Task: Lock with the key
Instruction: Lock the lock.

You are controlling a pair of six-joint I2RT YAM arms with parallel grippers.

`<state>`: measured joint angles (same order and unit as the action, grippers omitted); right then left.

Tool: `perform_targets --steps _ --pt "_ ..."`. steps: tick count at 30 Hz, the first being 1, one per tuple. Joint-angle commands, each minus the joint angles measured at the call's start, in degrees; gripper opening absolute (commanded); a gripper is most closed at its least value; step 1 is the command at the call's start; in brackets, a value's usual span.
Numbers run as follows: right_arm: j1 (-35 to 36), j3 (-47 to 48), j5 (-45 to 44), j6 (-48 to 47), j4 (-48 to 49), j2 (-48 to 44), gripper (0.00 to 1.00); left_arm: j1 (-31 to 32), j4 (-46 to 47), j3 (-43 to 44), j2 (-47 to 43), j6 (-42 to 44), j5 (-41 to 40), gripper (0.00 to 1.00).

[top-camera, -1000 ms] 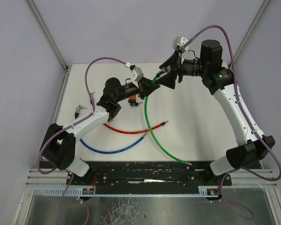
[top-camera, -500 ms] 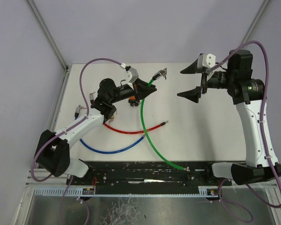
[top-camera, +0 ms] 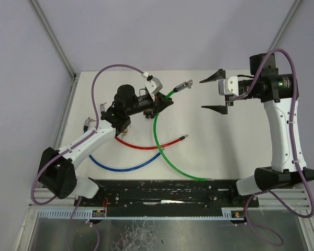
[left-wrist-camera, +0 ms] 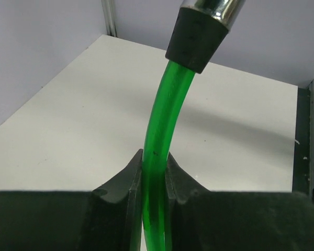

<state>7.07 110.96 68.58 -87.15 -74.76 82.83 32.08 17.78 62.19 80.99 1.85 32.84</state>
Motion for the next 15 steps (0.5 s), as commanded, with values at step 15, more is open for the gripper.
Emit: perform_targets --steps 15 --pt "4.11 6.5 -2.13 0.14 3.19 3.9 0.52 2.8 -8.57 5.64 -0.31 7.5 -2.87 0.0"
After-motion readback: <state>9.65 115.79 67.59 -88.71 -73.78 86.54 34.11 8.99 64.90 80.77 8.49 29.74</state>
